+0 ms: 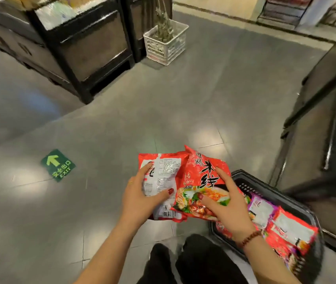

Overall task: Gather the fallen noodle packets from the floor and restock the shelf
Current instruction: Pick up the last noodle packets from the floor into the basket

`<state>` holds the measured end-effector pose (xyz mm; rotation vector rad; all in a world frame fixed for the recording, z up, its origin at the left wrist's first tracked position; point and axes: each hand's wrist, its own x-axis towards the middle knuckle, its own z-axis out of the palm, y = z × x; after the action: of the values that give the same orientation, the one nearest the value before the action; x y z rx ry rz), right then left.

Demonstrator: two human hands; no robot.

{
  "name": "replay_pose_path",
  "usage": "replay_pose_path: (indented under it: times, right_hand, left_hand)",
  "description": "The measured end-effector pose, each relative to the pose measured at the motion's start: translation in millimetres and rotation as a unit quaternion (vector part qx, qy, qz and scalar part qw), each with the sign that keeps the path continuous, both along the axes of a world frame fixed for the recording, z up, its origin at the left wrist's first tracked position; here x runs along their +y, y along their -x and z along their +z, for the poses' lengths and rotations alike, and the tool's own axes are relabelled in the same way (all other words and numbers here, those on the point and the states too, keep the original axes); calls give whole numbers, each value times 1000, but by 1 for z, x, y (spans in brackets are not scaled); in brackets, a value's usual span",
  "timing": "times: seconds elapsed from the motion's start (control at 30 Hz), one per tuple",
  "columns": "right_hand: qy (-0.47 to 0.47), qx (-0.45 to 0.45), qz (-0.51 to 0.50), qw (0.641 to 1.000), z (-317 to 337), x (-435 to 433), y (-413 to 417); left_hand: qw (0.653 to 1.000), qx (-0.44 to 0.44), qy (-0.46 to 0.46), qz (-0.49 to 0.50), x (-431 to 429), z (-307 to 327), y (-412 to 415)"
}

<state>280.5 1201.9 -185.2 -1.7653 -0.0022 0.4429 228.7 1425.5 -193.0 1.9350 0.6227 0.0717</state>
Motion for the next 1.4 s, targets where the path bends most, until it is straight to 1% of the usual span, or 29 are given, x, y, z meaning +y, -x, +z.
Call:
replay_pose_path:
  times: [0.13, 0.23, 0.33, 0.47, 0.6, 0.67, 0.77, 0.83, 0.9, 0.93, 1.0, 1.03, 1.1, 1.17, 1.27, 1.3, 1.4]
  right_hand:
    - [39, 8, -98, 994, -8, -11, -25]
    - [10, 24, -179, 983, -21, -22, -51]
    - [11, 20, -224, 974, -28, -24, -84]
    - [21, 10, -303, 953, -29, -25, -118]
    - [17, 19, -393, 919, -23, -28, -129]
    - [31, 14, -449, 893, -23, -28, -132]
    - [54, 8, -522, 851, -27, -24, -140]
    - [74, 7, -568, 820, -29, -14, -144]
    - [81, 17, -623, 778, -30, -3, -147]
    - [79, 23, -636, 767, -31, 2, -147]
    - [70, 45, -683, 725, -37, 13, -145]
    - [68, 47, -701, 708, -41, 21, -143]
    - [50, 63, -751, 655, -52, 37, -133]
    - [20, 85, -785, 614, -66, 49, -122]
    - [-22, 104, -814, 571, -89, 54, -103]
    - [-31, 107, -820, 562, -99, 52, -98]
    - [-51, 121, -827, 546, -132, 38, -86]
  left_hand:
    - [994, 14, 21, -109, -9, -13, -72]
    - [982, 14, 23, -187, -20, -25, -128]
    - [973, 16, 8, -228, -29, -28, -180]
    - [957, 19, 5, -290, -37, -30, -244]
    - [922, 31, 13, -385, -57, -33, -298]
    - [896, 36, 11, -442, -72, -32, -324]
    - [844, 33, 20, -534, -97, -38, -366]
    - [800, 20, 22, -600, -113, -40, -387]
    - [753, 4, 10, -657, -131, -38, -405]
    - [737, 2, 5, -675, -136, -38, -412]
    - [683, 14, 2, -730, -152, -45, -425]
    - [664, 24, -3, -747, -157, -49, -427]
    - [618, 58, -17, -784, -171, -59, -423]
    - [579, 77, -34, -811, -182, -68, -410]
    - [542, 95, -61, -832, -199, -94, -392]
    - [536, 110, -69, -834, -205, -103, -386]
    - [529, 129, -90, -834, -228, -132, -366]
